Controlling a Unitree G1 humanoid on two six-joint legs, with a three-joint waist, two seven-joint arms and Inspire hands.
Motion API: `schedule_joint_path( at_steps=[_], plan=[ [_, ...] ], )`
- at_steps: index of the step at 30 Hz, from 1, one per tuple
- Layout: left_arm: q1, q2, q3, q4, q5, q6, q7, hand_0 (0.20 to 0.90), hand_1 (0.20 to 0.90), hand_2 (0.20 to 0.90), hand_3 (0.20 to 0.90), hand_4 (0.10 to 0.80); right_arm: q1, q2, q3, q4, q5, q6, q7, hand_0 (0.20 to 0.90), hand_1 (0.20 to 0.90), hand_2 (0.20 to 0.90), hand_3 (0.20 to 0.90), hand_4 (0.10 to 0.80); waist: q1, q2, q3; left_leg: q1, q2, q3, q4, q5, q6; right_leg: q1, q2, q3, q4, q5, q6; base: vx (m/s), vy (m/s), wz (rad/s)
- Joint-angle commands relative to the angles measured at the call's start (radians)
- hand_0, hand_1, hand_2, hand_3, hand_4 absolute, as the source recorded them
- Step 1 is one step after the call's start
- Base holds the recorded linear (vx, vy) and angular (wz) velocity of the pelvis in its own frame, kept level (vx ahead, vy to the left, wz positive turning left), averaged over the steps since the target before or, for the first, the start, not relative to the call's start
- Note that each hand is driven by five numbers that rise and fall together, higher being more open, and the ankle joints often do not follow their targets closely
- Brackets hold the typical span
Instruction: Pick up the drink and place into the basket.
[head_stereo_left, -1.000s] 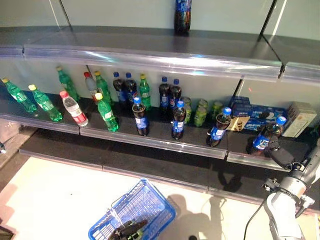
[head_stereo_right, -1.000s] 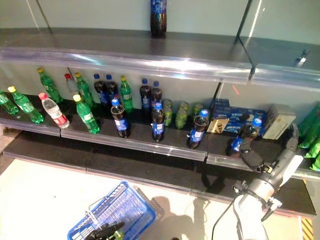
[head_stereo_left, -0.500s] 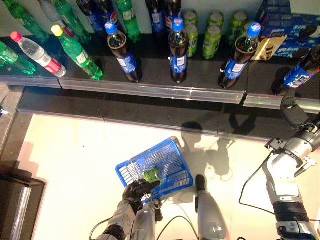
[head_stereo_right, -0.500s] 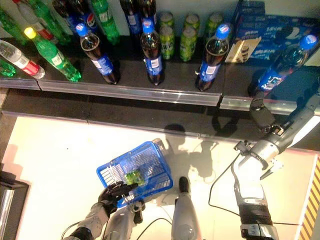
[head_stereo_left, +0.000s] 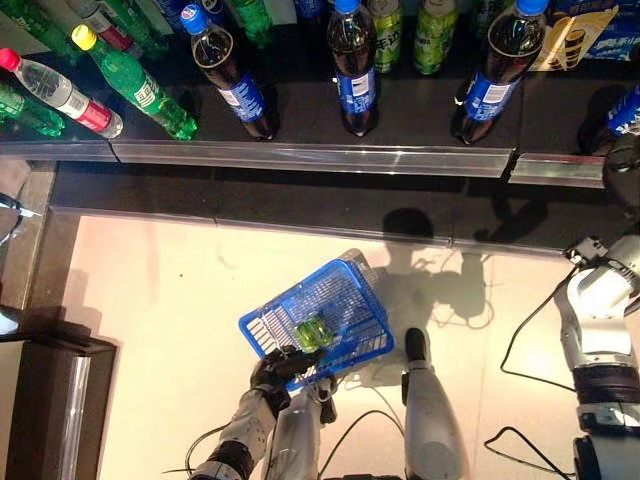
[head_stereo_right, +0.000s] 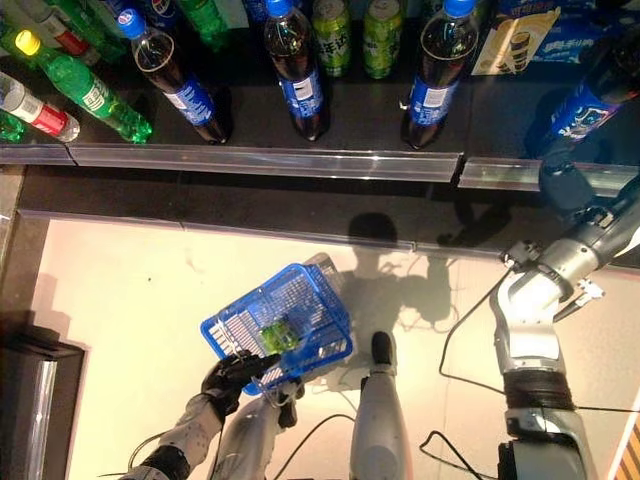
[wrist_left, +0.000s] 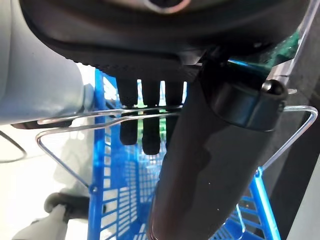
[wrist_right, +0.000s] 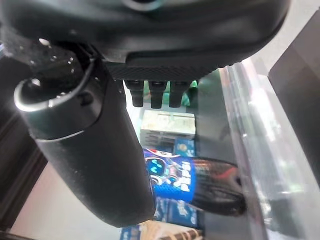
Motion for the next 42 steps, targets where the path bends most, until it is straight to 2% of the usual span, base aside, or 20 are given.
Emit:
schedule_joint_path(
  at_steps=[1, 5, 14, 19, 27, 28, 29, 42],
  plan=[
    [0.121, 0.132, -0.013, 0.022, -0.008, 0.004, 0.04, 0.3, 0.3, 0.3, 0.2, 0.1, -0.121, -0.124, -0.014, -0.033, 0.051, -0.052, 0.074, 0.9, 0.9, 0.9, 0.9, 0.8, 0.016, -0.055, -0.062, -0.075, 0.062, -0.095, 0.136, 0.133, -0.078, 0.061, -0.029, -0.057, -0.077, 0.035, -0.041, 0.021, -0.049, 0.0],
    [0.121, 0.145, -0.018, 0.019, 0.0, 0.014, 0.04, 0.3, 0.3, 0.3, 0.2, 0.1, -0.167, -0.156, -0.015, 0.023, 0.118, -0.036, 0.132, 0.9, 0.9, 0.9, 0.9, 0.8, 0.024, -0.057, -0.07, -0.073, 0.065, -0.099, 0.13, 0.133, -0.081, 0.065, -0.027, -0.06, -0.079, 0.033, -0.041, 0.017, -0.057, 0.0],
    [0.101, 0.172, -0.04, 0.023, -0.012, 0.025, 0.04, 0.3, 0.3, 0.3, 0.2, 0.1, -0.334, -0.241, 0.08, 0.163, 0.238, 0.039, 0.32, 0.9, 0.9, 0.9, 0.9, 0.8, 0.045, -0.057, -0.07, -0.076, 0.064, -0.111, 0.106, 0.139, -0.083, 0.047, -0.024, -0.069, -0.075, 0.033, -0.044, 0.003, -0.028, 0.0],
    [0.095, 0.176, -0.041, 0.022, -0.012, 0.03, 0.044, 0.3, 0.3, 0.3, 0.2, 0.1, -0.377, -0.246, 0.121, 0.189, 0.242, 0.069, 0.366, 0.9, 0.9, 0.9, 0.9, 0.8, 0.051, -0.06, -0.066, -0.079, 0.066, -0.118, 0.103, 0.14, -0.085, 0.038, -0.024, -0.073, -0.067, 0.03, -0.045, 0.009, -0.023, 0.0],
    [0.086, 0.18, -0.053, 0.024, -0.023, 0.019, 0.037, 0.3, 0.3, 0.3, 0.2, 0.1, -0.441, -0.258, 0.151, 0.286, 0.274, 0.113, 0.373, 0.9, 0.9, 0.9, 0.9, 0.8, 0.061, -0.053, -0.06, -0.076, 0.062, -0.118, 0.09, 0.139, -0.085, 0.03, -0.029, -0.082, -0.062, 0.03, -0.045, -0.001, 0.0, 0.04],
    [0.085, 0.181, -0.055, 0.025, -0.023, 0.018, 0.038, 0.3, 0.3, 0.3, 0.2, 0.1, -0.449, -0.26, 0.156, 0.304, 0.277, 0.117, 0.376, 0.735, 0.735, 0.735, 0.708, 0.608, 0.063, -0.052, -0.058, -0.074, 0.061, -0.118, 0.087, 0.138, -0.085, 0.03, -0.03, -0.084, -0.062, 0.031, -0.045, -0.004, -0.002, 0.1],
    [0.085, 0.182, -0.055, 0.024, -0.023, 0.018, 0.038, 0.3, 0.3, 0.3, 0.2, 0.1, -0.456, -0.263, 0.16, 0.314, 0.275, 0.12, 0.377, 0.3, 0.3, 0.3, 0.2, 0.1, 0.064, -0.051, -0.057, -0.072, 0.06, -0.118, 0.085, 0.137, -0.084, 0.03, -0.031, -0.085, -0.063, 0.031, -0.045, -0.005, 0.0, 0.07],
    [0.089, 0.19, -0.058, 0.018, -0.03, 0.006, 0.028, 0.3, 0.3, 0.3, 0.2, 0.1, -0.438, -0.261, 0.146, 0.304, 0.28, 0.1, 0.346, 0.3, 0.3, 0.3, 0.2, 0.1, 0.063, -0.057, -0.056, -0.047, 0.052, -0.103, 0.066, 0.117, -0.077, 0.035, -0.036, -0.094, -0.061, 0.033, -0.044, 0.0, 0.0, 0.0]
  ],
)
